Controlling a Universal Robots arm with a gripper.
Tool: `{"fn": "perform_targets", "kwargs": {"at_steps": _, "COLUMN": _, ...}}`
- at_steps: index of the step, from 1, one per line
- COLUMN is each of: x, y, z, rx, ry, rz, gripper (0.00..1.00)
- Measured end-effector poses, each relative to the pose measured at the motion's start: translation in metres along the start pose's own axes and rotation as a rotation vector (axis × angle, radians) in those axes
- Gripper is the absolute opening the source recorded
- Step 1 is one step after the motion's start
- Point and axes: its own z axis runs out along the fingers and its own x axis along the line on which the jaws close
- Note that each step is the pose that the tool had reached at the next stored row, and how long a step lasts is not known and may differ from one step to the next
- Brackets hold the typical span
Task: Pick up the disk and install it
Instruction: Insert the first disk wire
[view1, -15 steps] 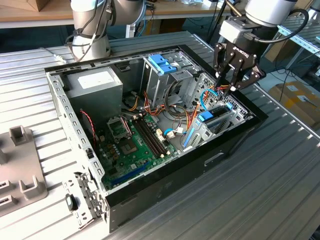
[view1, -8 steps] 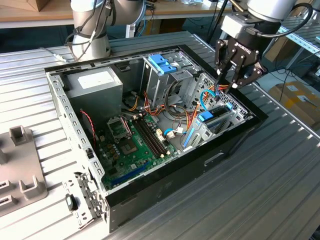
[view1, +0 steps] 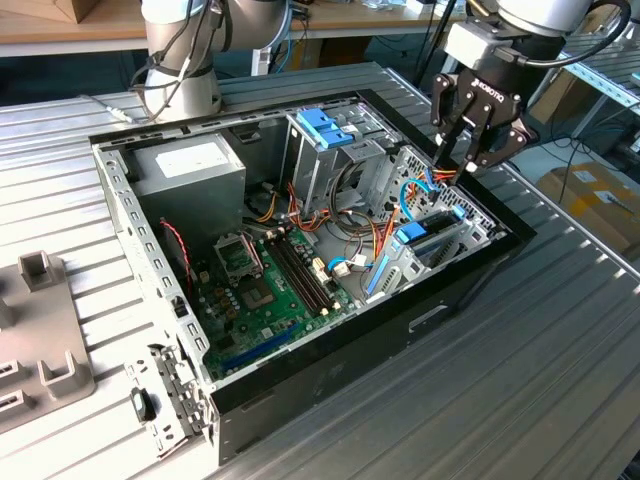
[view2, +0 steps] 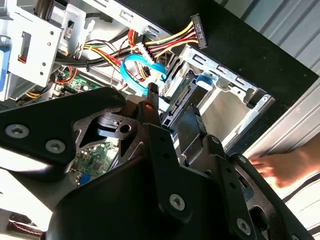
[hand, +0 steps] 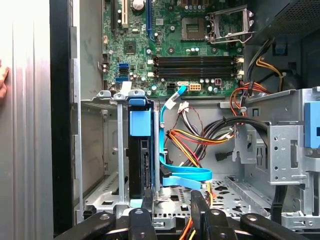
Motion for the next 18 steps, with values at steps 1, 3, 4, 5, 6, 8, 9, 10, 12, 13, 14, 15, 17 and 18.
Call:
{"fn": "perform_targets", "kwargs": {"at_steps": 1, "x": 0.0009, "y": 0.001, "z": 0.0008, "rx": 0.0043, "ry": -0.0003, "rz": 0.0, "gripper": 0.43}}
{"fn": "perform_targets", "kwargs": {"at_steps": 3, "x": 0.0025, "y": 0.0027, "z": 0.0027, "rx": 0.0083, "ry": -0.0001, "rz": 0.0, "gripper": 0.43}}
{"fn": "perform_targets", "kwargs": {"at_steps": 4, "x": 0.0035, "y": 0.0034, "z": 0.0043, "rx": 0.0086, "ry": -0.0002, "rz": 0.0, "gripper": 0.43}}
{"fn": "perform_targets", "kwargs": {"at_steps": 5, "x": 0.0044, "y": 0.004, "z": 0.0059, "rx": 0.0087, "ry": -0.0002, "rz": 0.0, "gripper": 0.43}}
{"fn": "perform_targets", "kwargs": {"at_steps": 6, "x": 0.0058, "y": 0.0049, "z": 0.0084, "rx": 0.0087, "ry": -0.0001, "rz": 0.0, "gripper": 0.43}}
{"fn": "perform_targets", "kwargs": {"at_steps": 8, "x": 0.0077, "y": 0.0059, "z": 0.0116, "rx": 0.0088, "ry": -0.0002, "rz": 0.0, "gripper": 0.43}}
{"fn": "perform_targets", "kwargs": {"at_steps": 9, "x": 0.0091, "y": 0.0067, "z": 0.0141, "rx": 0.0087, "ry": 0.0, "rz": 0.0, "gripper": 0.43}}
{"fn": "perform_targets", "kwargs": {"at_steps": 10, "x": 0.0107, "y": 0.0077, "z": 0.017, "rx": 0.0087, "ry": -0.0001, "rz": 0.0, "gripper": 0.43}}
{"fn": "perform_targets", "kwargs": {"at_steps": 12, "x": 0.0119, "y": 0.0101, "z": 0.0207, "rx": 0.0087, "ry": -0.0001, "rz": 0.0, "gripper": 0.43}}
{"fn": "perform_targets", "kwargs": {"at_steps": 13, "x": 0.0121, "y": 0.0121, "z": 0.0225, "rx": 0.0091, "ry": -0.0002, "rz": 0.0, "gripper": 0.43}}
{"fn": "perform_targets", "kwargs": {"at_steps": 14, "x": 0.0123, "y": 0.0137, "z": 0.0253, "rx": 0.0095, "ry": -0.0008, "rz": -0.003, "gripper": 0.43}}
{"fn": "perform_targets", "kwargs": {"at_steps": 15, "x": 0.0123, "y": 0.0141, "z": 0.0289, "rx": 0.0096, "ry": -0.0006, "rz": -0.005, "gripper": 0.43}}
{"fn": "perform_targets", "kwargs": {"at_steps": 17, "x": 0.0122, "y": 0.0154, "z": 0.0307, "rx": 0.0097, "ry": -0.0005, "rz": -0.006, "gripper": 0.43}}
{"fn": "perform_targets", "kwargs": {"at_steps": 18, "x": 0.0122, "y": 0.0156, "z": 0.0307, "rx": 0.0097, "ry": -0.0004, "rz": -0.006, "gripper": 0.43}}
